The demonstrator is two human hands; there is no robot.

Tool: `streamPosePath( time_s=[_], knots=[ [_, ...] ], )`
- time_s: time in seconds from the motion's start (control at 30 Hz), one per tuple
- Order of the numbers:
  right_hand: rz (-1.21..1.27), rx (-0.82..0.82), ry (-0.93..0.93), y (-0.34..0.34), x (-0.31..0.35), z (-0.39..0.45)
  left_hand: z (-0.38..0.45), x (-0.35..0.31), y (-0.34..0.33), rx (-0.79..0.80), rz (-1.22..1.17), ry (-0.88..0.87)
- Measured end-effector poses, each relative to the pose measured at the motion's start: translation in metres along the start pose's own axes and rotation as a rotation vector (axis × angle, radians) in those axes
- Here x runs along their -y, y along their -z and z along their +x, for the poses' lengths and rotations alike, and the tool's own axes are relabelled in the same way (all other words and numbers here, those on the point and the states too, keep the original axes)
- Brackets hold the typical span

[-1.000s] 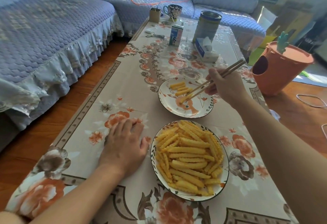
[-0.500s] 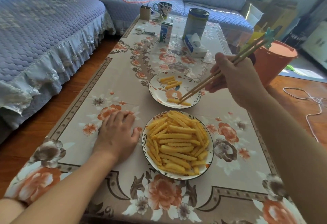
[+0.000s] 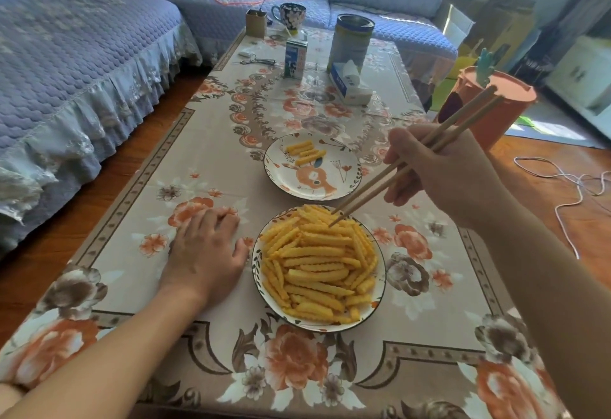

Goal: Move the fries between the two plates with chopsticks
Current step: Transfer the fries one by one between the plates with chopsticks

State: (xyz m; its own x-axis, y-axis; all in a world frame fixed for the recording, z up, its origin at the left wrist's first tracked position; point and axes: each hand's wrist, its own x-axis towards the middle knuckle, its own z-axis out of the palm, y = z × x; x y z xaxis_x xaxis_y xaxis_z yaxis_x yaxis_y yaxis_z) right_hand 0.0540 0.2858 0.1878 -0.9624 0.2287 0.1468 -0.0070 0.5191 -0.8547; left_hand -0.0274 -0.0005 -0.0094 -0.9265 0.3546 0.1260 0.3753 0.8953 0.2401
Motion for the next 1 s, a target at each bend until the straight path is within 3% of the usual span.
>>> streamPosePath(
  time_s=[0.2,0.57,0.83,1.0],
  knots=[
    [0.122,-0.178,-0.035,-0.014,-0.028,0.052,0.002,0.001,-0.003,-0.01,0.005,-0.017],
    [-0.03,-0.226,-0.096,-0.075,-0.072,0.125,0.003,0.005,-0.006,-0.02,-0.014,-0.02],
    [-0.036,-0.192,-0.156,-0.057,-0.064,0.112,0.004,0.005,-0.006,-0.006,-0.008,-0.011],
    [0.143,-0.181,-0.091,-0.026,-0.033,0.071,0.003,0.005,-0.006,-0.001,-0.009,-0.014]
  ],
)
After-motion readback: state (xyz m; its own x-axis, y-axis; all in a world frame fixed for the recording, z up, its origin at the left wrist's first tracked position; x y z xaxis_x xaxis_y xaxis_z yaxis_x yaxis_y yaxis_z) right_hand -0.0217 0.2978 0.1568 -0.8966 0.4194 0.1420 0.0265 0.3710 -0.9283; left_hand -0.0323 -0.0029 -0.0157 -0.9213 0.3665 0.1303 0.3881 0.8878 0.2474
